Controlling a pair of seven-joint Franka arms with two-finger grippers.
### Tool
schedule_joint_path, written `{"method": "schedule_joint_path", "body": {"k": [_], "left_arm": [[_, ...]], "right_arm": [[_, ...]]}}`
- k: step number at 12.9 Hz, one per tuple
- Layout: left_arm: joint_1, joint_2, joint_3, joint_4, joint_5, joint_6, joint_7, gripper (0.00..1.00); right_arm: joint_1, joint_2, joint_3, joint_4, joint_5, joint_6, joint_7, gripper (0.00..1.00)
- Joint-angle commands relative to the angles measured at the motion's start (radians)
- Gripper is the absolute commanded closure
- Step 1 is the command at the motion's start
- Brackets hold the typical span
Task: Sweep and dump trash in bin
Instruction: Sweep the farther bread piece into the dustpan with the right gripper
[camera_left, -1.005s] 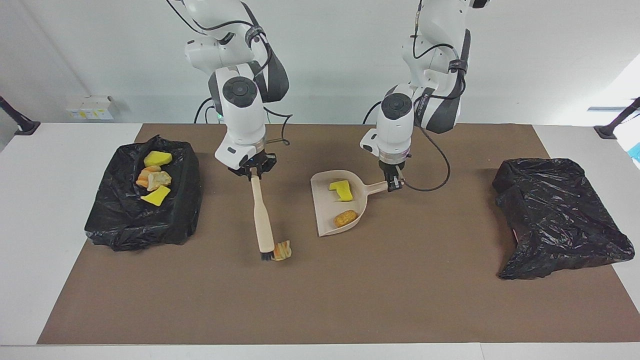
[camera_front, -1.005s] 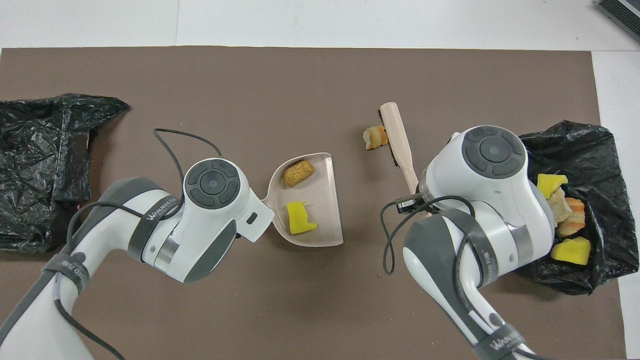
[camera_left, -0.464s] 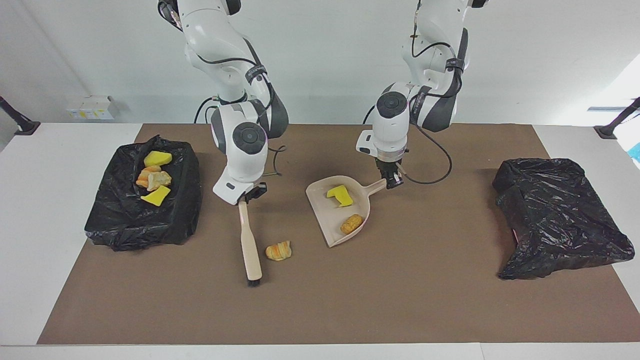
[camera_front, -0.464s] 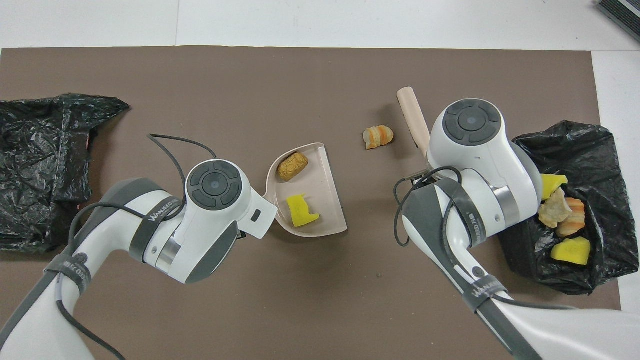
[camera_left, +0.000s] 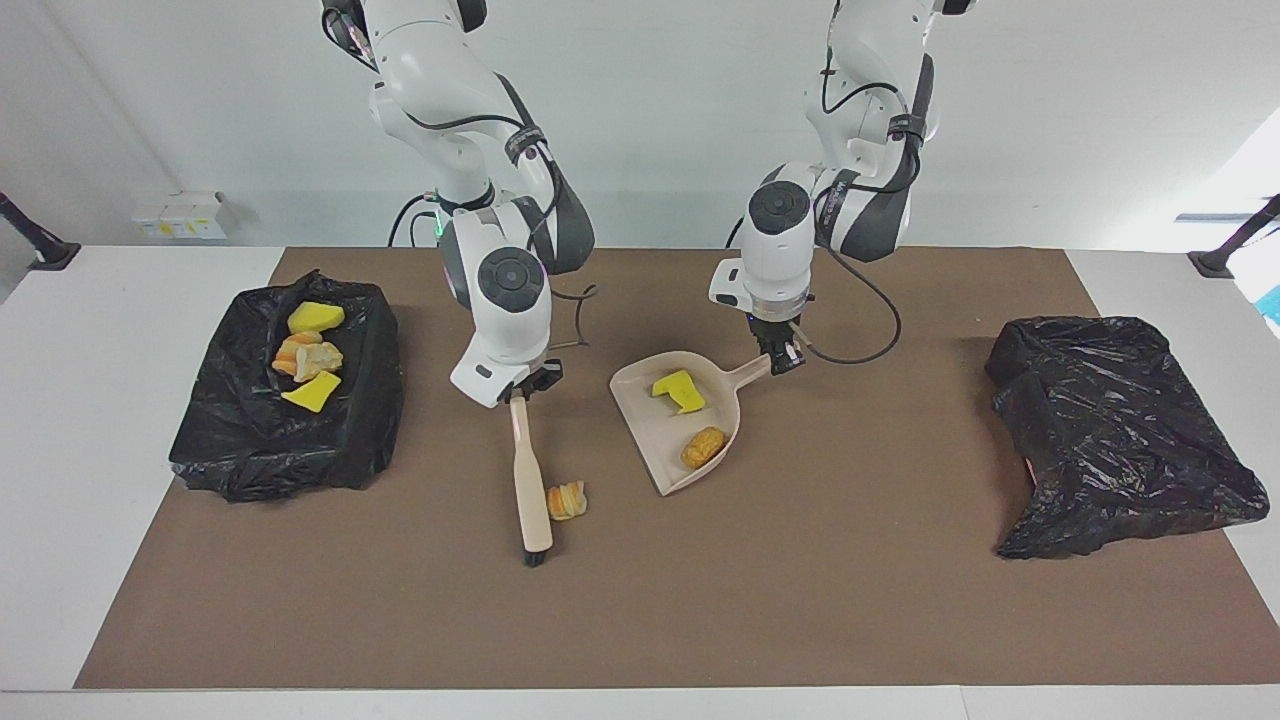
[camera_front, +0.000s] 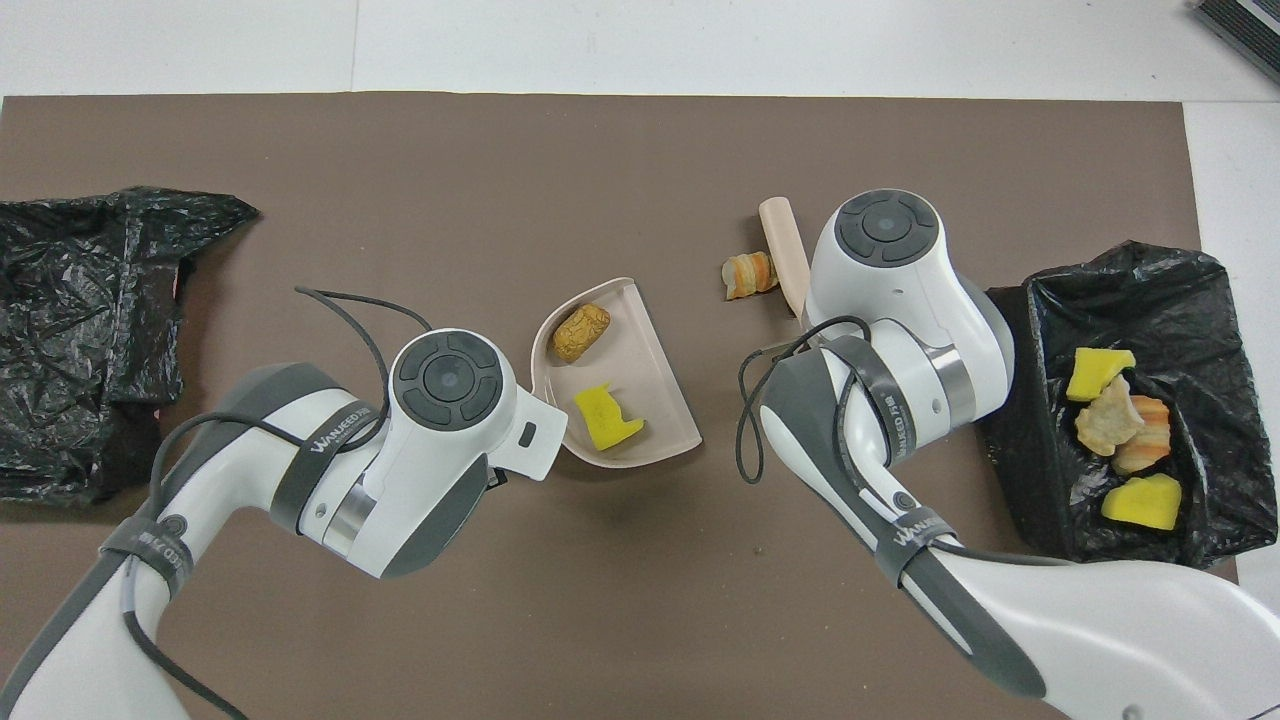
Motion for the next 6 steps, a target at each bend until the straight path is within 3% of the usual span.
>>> {"method": "schedule_joint_path", "body": {"k": [1, 6], "left_arm": [[-0.013, -0.027, 0.013, -0.038, 0.008, 0.014, -0.001, 1.0], [-0.005, -0.027, 0.013, -0.041, 0.008, 0.016, -0.002, 1.0]], "right_arm": [[0.005, -0.007, 0.018, 0.001, 0.069, -0.028, 0.008, 1.0], [0.005, -0.031, 0.079, -0.042, 0.171, -0.017, -0.048, 1.0]]}}
